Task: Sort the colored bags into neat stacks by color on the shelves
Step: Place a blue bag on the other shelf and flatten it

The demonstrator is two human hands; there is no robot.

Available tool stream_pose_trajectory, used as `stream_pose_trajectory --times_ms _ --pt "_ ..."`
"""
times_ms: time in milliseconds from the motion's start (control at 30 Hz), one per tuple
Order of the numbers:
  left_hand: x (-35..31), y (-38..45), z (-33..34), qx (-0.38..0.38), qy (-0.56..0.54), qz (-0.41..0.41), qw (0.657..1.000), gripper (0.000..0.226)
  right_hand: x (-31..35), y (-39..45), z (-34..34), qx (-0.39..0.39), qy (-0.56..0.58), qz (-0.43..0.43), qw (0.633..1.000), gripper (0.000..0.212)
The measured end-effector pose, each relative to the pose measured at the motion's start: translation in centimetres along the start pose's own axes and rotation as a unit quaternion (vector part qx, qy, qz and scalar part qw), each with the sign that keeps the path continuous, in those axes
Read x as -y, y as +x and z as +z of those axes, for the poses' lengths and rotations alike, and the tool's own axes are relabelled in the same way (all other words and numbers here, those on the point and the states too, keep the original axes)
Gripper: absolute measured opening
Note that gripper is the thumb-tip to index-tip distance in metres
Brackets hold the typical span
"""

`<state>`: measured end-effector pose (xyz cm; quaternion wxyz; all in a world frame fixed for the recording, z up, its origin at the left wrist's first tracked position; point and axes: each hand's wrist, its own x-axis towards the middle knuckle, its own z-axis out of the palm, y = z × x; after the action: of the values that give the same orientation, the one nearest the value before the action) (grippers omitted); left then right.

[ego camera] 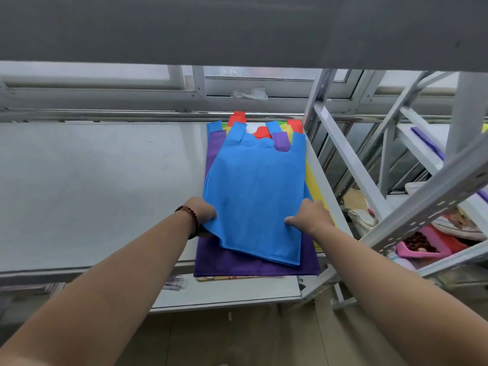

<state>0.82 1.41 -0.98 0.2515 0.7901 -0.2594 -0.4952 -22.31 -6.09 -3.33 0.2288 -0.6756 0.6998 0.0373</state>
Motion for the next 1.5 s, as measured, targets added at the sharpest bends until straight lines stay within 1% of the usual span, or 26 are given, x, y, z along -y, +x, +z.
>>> stream_pose_trajectory --times_ms 67,133,200,233,300,333,400,467,533,633,700,767,867,933,1000,1033,1067,1133,1200,1233,1267,1300,1333,1367,1467,1500 --pt "0.0 -0.1 -0.1 0.022 -0.048 -0.033 0.998 0.019 -0.3 -0.2 -0.8 -0.004 0.018 0.011 1.000 0.052" --pt "-0.2 -0.8 -0.6 0.093 -0.175 -0.078 0.977 0.018 -0.8 -0.4 -2.0 0.000 0.061 0.018 0.998 0.043" --pt "-0.1 -1.1 -1.7 0.139 -0.286 -0.105 0.942 0.024 -1.2 -0.9 -3.5 0.069 0.173 0.056 0.981 0.044" --pt "0.0 -1.5 -2.2 0.155 -0.319 -0.109 0.928 0.024 -1.3 -1.3 -4.0 0.134 0.250 0.097 0.954 0.050" --pt "0.4 -2.0 -2.9 0.192 -0.361 -0.119 0.905 0.022 -1.6 -1.5 -4.6 0.254 0.398 0.158 0.867 0.061" --pt "0.7 -2.5 -3.2 0.202 -0.364 -0.120 0.901 0.021 -1.6 -1.3 -4.6 0.291 0.457 0.157 0.826 0.061" --pt "1.9 -3.6 -3.4 0.210 -0.319 -0.109 0.918 0.019 -1.6 -0.3 -4.4 0.313 0.527 0.129 0.779 0.049" --pt "3.7 -4.6 -3.6 0.205 -0.241 -0.077 0.946 0.017 -1.1 0.6 -4.3 0.305 0.562 0.110 0.761 0.031" --pt "5.5 -5.8 -4.2 0.206 -0.213 -0.051 0.954 0.018 0.0 1.6 -4.0 0.282 0.563 0.100 0.770 0.016" --pt "7.7 -6.2 -5.2 0.174 -0.231 -0.040 0.957 0.021 2.6 2.8 -3.8 0.211 0.535 0.044 0.817 0.025" --pt "8.3 -6.0 -6.1 0.144 -0.243 -0.007 0.959 0.025 5.5 2.5 -4.3 0.174 0.545 -0.009 0.820 0.027" --pt "8.1 -5.6 -7.8 0.118 -0.253 0.046 0.959 0.030 9.2 1.8 -5.7 0.171 0.562 -0.083 0.805 0.034" --pt "6.7 -5.8 -12.4 0.033 -0.207 0.142 0.967 0.029 15.4 0.7 -8.8 0.158 0.600 -0.188 0.761 0.036" --pt "6.4 -6.3 -15.9 -0.012 -0.223 0.198 0.954 0.039 19.5 -0.1 -10.2 0.139 0.624 -0.233 0.733 0.036" --pt "7.5 -6.5 -18.8 -0.039 -0.251 0.220 0.942 0.041 23.2 -0.7 -10.4 0.137 0.635 -0.257 0.716 0.037" --pt "8.3 -6.4 -19.8 -0.046 -0.259 0.213 0.941 0.038 24.7 -0.7 -9.9 0.139 0.631 -0.259 0.718 0.038" --pt "9.4 -6.1 -20.5 -0.050 -0.258 0.196 0.945 0.035 25.8 -0.7 -8.8 0.145 0.617 -0.252 0.731 0.038" --pt "11.7 -5.0 -20.8 -0.056 -0.238 0.149 0.958 0.030 27.1 0.4 -5.1 0.167 0.559 -0.222 0.781 0.033" --pt "13.9 -3.6 -20.6 -0.055 -0.232 0.099 0.966 0.027 27.5 1.5 -0.2 0.201 0.488 -0.146 0.837 0.025" --pt "15.0 -2.9 -20.5 -0.054 -0.228 0.080 0.969 0.028 27.5 1.9 2.1 0.213 0.442 -0.099 0.865 0.027" --pt "15.9 -2.1 -20.5 -0.054 -0.221 0.065 0.972 0.032 27.4 2.0 4.0 0.214 0.393 -0.070 0.891 0.023" --pt "16.7 -1.5 -20.5 -0.058 -0.214 0.053 0.974 0.035 27.3 1.9 5.4 0.210 0.344 -0.056 0.914 0.011" --pt "17.2 -1.0 -20.5 -0.067 -0.205 0.043 0.975 0.035 27.2 1.8 6.5 0.192 0.296 -0.049 0.934 0.009" --pt "17.6 -0.7 -20.4 -0.079 -0.194 0.035 0.977 0.033 27.1 2.0 7.3 0.162 0.252 -0.047 0.953 0.017" --pt "18.3 -0.1 -20.2 -0.112 -0.155 0.025 0.981 0.030 26.7 2.9 8.2 0.090 0.234 -0.060 0.966 0.010" --pt "18.4 -0.1 -20.0 -0.126 -0.137 0.021 0.982 0.029 26.5 3.2 8.1 0.083 0.238 -0.063 0.966 0.011"
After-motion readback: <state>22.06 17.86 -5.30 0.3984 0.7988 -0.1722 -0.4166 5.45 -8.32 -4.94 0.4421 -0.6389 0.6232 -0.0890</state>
